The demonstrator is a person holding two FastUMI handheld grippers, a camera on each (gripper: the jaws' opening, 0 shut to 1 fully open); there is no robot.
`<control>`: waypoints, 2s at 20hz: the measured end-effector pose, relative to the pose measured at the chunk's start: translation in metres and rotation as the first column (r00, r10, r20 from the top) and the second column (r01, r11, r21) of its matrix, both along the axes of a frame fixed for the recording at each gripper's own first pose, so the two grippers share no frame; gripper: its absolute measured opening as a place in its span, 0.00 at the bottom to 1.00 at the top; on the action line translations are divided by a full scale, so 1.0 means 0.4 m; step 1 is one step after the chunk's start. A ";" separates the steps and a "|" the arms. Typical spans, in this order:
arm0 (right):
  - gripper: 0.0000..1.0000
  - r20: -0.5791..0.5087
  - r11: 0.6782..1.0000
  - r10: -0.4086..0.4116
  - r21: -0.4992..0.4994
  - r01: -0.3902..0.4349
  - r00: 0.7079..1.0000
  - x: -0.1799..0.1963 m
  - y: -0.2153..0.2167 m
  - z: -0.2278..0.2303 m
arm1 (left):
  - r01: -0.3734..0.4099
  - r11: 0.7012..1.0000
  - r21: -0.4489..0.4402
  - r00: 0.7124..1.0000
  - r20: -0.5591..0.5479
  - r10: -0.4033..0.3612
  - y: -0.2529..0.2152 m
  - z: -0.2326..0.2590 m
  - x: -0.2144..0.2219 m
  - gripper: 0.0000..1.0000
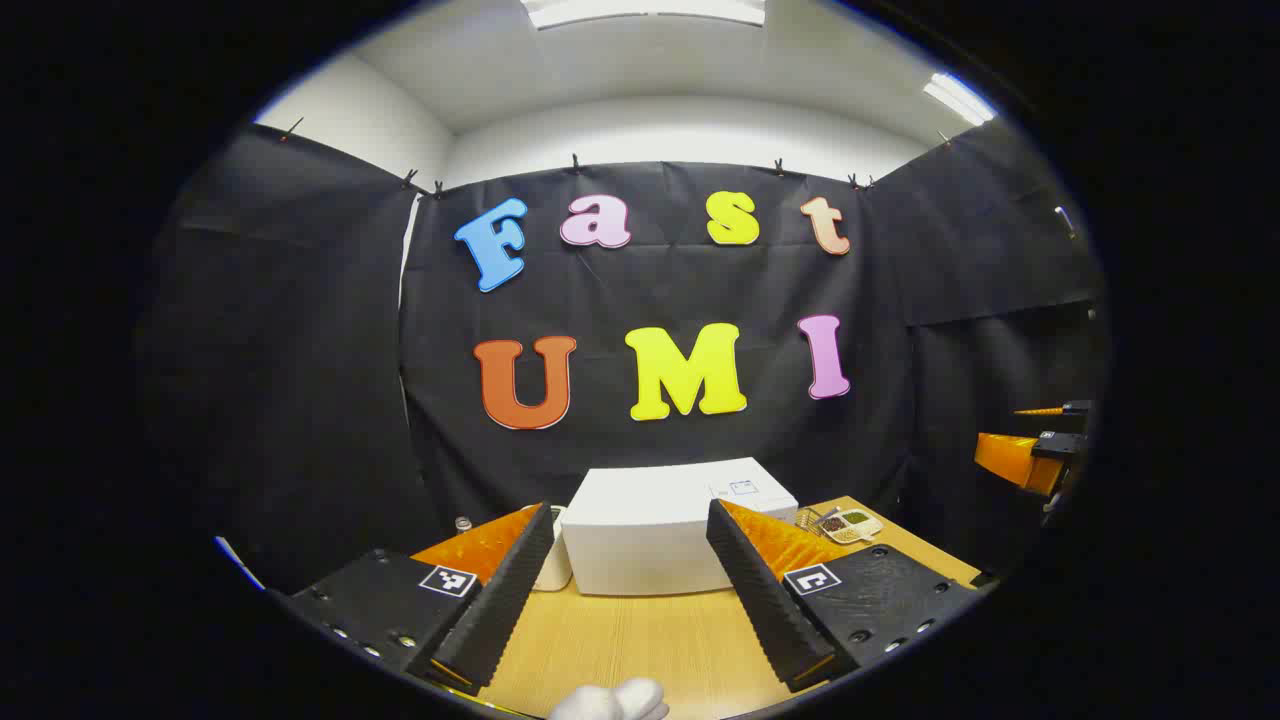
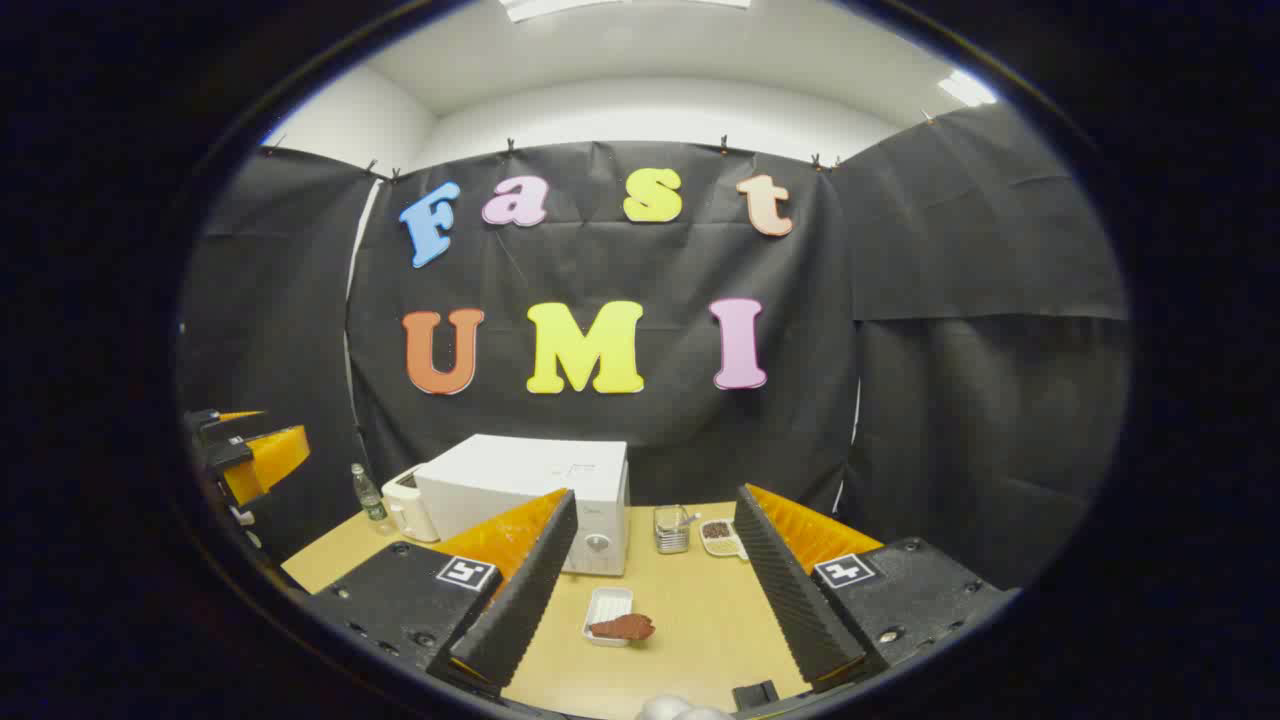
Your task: Open the microwave oven with the left hand, put the food in, and close the microwave oven.
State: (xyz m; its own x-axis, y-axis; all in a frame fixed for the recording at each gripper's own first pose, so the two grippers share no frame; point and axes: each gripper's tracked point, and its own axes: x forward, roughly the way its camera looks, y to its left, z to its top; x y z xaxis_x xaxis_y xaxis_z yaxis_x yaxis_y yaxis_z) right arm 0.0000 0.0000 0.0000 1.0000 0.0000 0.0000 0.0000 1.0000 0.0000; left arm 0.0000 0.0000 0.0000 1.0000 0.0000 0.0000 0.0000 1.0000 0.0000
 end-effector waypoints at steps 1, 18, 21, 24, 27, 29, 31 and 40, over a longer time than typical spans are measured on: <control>0.91 -0.001 1.000 0.002 0.000 -0.002 1.000 0.002 0.001 -0.003 | -0.005 1.000 0.004 1.000 -0.001 0.005 0.004 0.001 -0.002 0.95; 0.91 0.014 1.000 -0.001 -0.003 0.001 1.000 0.013 -0.016 0.010 | -0.029 0.999 0.018 0.999 -0.014 0.029 0.016 -0.041 0.022 0.95; 1.00 0.012 1.000 -0.007 -0.010 0.007 1.000 0.018 -0.034 0.015 | -0.021 1.000 0.011 0.999 -0.025 0.021 -0.011 -0.093 0.061 0.95; 0.90 0.011 1.000 -0.014 0.000 0.014 1.000 0.026 -0.062 0.031 | 0.016 1.000 0.000 0.999 -0.035 -0.016 -0.076 -0.171 0.119 0.95; 1.00 0.007 0.999 -0.036 -0.025 0.037 0.999 0.037 -0.112 0.044 | 0.061 0.998 -0.030 0.996 -0.065 -0.063 -0.164 -0.253 0.186 0.96; 1.00 0.006 0.998 -0.050 -0.041 0.051 0.999 0.044 -0.139 0.052 | 0.084 0.996 -0.043 0.993 -0.079 -0.087 -0.225 -0.310 0.245 0.95; 1.00 0.007 0.995 -0.072 -0.063 0.072 0.997 0.054 -0.172 0.057 | 0.108 0.993 -0.040 0.991 -0.070 -0.111 -0.284 -0.355 0.301 0.95; 0.91 -0.054 0.983 -0.159 -0.102 0.153 0.986 0.093 -0.274 0.012 | 0.132 0.990 -0.040 0.983 -0.123 -0.136 -0.464 -0.584 0.621 0.96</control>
